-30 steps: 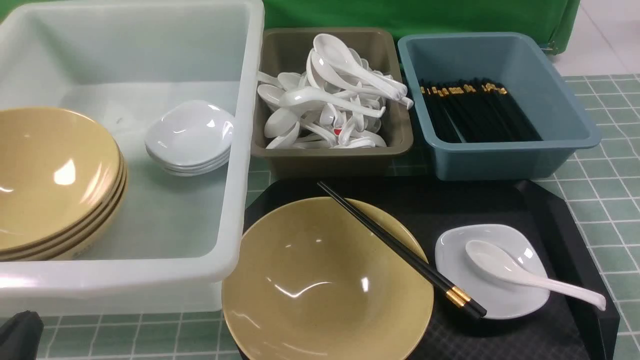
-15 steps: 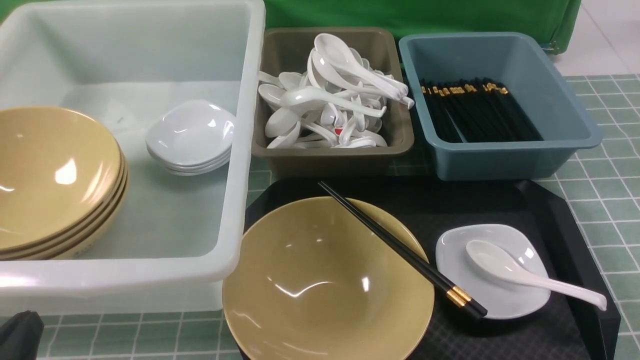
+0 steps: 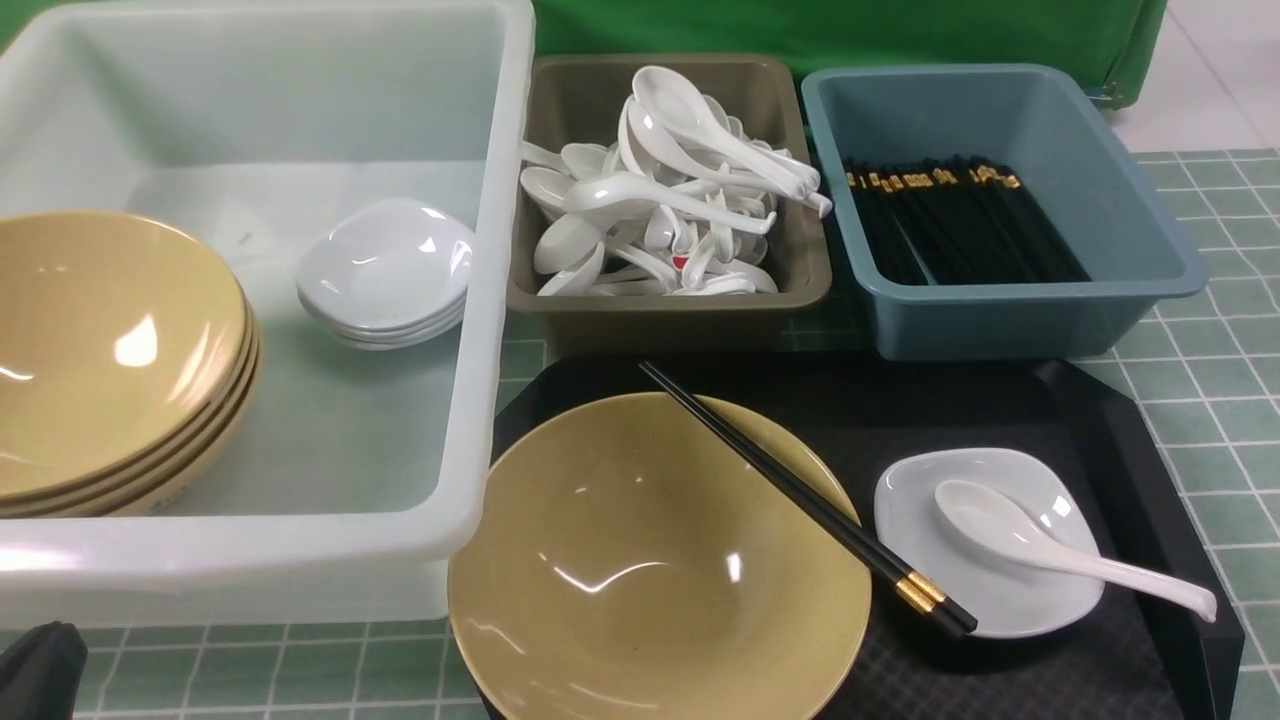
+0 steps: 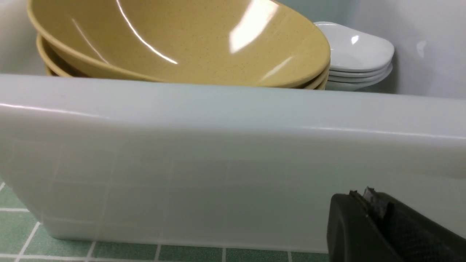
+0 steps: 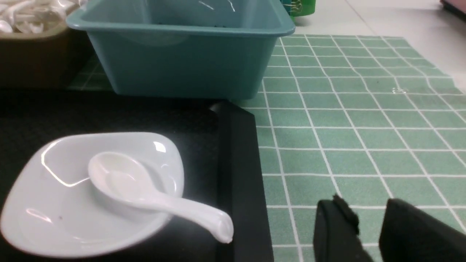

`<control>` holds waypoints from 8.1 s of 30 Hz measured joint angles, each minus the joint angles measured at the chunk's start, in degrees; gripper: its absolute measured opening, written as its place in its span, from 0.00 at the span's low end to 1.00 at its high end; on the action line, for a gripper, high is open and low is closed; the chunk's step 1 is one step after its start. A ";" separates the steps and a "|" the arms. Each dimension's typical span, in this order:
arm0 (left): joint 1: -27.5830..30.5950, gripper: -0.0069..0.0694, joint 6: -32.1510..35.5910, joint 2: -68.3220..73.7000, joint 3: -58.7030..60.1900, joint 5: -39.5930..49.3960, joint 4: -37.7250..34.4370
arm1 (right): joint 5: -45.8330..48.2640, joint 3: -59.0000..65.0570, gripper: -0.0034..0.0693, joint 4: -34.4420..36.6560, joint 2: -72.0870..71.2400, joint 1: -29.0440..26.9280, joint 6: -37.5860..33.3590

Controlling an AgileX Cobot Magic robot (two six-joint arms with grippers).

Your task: On blue table put chopsticks spoon bowls plates into blue grey white boxes.

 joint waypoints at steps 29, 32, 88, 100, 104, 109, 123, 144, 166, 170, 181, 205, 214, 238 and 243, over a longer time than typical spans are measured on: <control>0.00 0.08 0.00 0.00 0.00 -0.66 0.61 | 0.00 0.00 0.37 -0.40 0.00 0.00 0.59; 0.00 0.08 -1.09 0.00 0.00 -1.17 -2.55 | 0.00 0.00 0.37 -0.40 0.00 0.00 0.67; -31.32 0.08 22.30 66.62 -68.49 43.60 -12.13 | 42.16 -78.88 0.14 14.04 87.35 37.35 -27.88; -33.19 0.08 22.35 69.66 -69.06 44.01 -11.87 | 39.74 -84.32 0.76 13.71 102.86 38.51 -25.53; -33.19 0.08 22.35 69.66 -69.06 44.01 -11.73 | 39.43 -84.32 0.77 13.71 103.89 38.51 -25.47; -33.19 0.08 22.35 69.66 -69.06 43.96 -11.73 | 39.32 -84.32 0.72 13.71 105.29 38.51 -25.28; -33.19 0.08 22.35 69.66 -69.06 41.78 -10.89 | 42.56 -89.31 0.26 13.39 105.49 38.51 -23.59; -33.19 0.08 22.35 91.73 -88.69 11.04 -12.19 | 7.88 -104.77 0.26 6.07 111.80 15.52 -1.60; -36.84 0.08 30.53 82.85 -89.19 37.08 -14.38 | 52.28 -100.28 0.83 9.01 102.36 14.26 -21.83; -40.77 0.08 31.57 82.99 -89.19 39.60 -14.57 | 52.52 -86.65 0.78 9.41 94.03 17.40 -24.04; -42.32 0.08 32.88 82.93 -81.79 38.29 -14.36 | 42.46 -62.58 0.76 9.16 92.12 21.19 -25.47; -39.74 0.08 28.90 80.41 -75.67 33.88 -11.96 | 33.77 -63.61 0.52 8.20 101.19 21.19 -22.27; -24.51 0.08 24.91 66.66 -63.99 31.84 -11.98 | 33.93 -80.70 0.52 9.80 93.74 21.19 -21.04; -21.00 0.08 29.65 57.22 -50.54 25.74 -27.67 | 20.09 -134.19 0.94 27.49 129.03 23.52 -25.64; -21.00 0.08 31.52 60.65 -55.81 27.47 -28.79 | 37.92 -141.27 0.99 26.29 127.61 23.46 -25.81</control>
